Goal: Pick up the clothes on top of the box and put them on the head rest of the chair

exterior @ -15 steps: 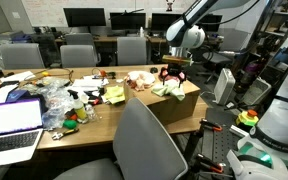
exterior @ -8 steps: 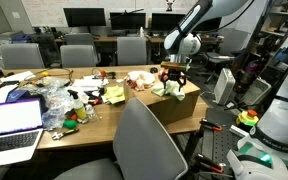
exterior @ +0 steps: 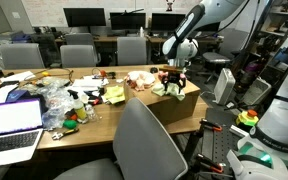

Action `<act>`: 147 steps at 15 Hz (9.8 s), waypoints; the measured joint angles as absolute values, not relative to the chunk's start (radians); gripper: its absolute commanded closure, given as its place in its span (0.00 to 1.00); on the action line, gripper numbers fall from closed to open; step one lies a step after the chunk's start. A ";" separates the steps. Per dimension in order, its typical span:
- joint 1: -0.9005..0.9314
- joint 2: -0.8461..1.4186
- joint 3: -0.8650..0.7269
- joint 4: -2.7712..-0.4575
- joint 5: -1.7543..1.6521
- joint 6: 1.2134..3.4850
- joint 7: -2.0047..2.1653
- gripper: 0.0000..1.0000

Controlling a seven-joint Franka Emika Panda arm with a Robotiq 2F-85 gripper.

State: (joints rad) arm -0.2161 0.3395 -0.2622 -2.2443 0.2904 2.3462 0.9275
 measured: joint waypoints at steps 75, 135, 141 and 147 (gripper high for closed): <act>0.017 -0.283 0.181 -2.280 -0.040 2.090 0.463 0.57; -0.260 0.319 -0.352 -2.063 0.114 2.350 1.244 0.00; -0.255 0.353 -0.352 -2.056 0.077 2.345 1.319 0.00; -0.255 0.398 -0.354 -2.037 0.077 2.352 1.386 0.00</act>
